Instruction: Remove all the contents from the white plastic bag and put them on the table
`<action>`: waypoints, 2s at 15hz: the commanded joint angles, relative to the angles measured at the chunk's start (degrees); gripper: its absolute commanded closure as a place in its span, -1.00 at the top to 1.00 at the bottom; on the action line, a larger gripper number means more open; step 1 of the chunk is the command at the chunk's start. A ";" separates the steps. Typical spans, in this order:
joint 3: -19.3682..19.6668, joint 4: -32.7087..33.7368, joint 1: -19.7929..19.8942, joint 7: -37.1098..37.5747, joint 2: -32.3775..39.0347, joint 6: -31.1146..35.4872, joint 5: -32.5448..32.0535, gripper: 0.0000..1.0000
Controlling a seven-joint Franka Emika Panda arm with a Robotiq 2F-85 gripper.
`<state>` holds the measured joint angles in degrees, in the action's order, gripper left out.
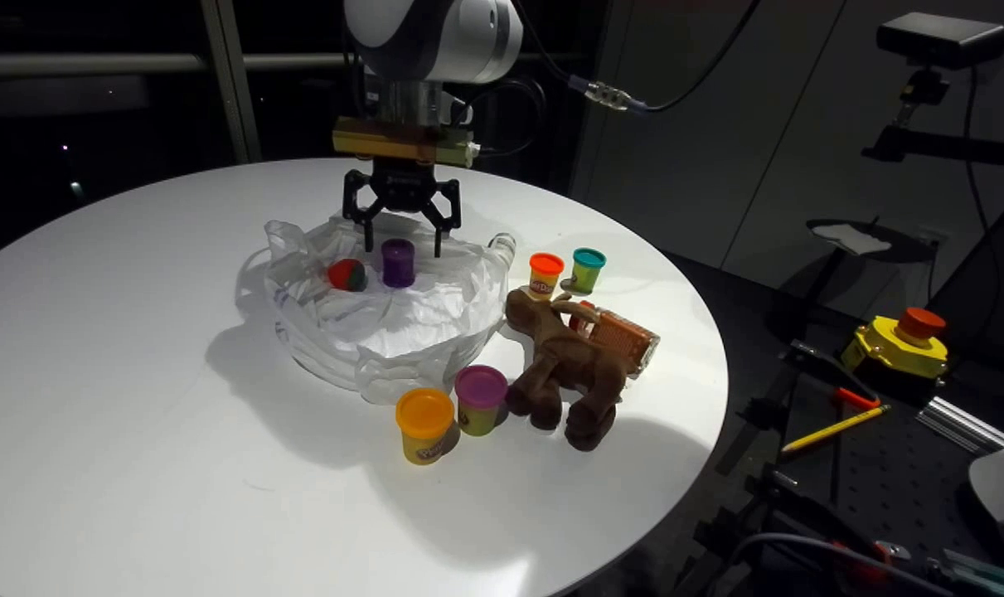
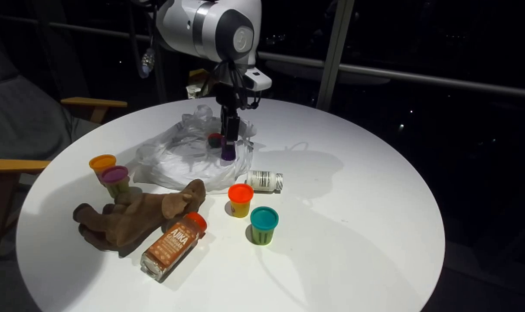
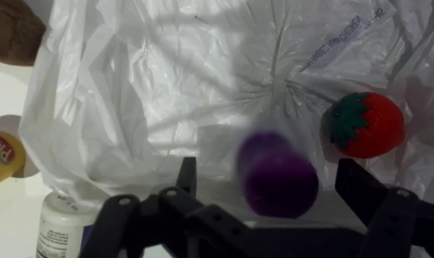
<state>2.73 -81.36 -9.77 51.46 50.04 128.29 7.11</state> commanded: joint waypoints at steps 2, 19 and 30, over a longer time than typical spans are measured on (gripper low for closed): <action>1.07 7.66 -0.23 0.65 3.65 -4.01 -1.19 0.95; 0.49 -6.92 0.07 0.20 -12.01 -0.84 0.48 -0.50; 0.69 -38.55 7.17 4.34 -32.56 19.56 12.56 -0.50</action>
<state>3.78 -108.66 -5.58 55.68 24.84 141.62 14.73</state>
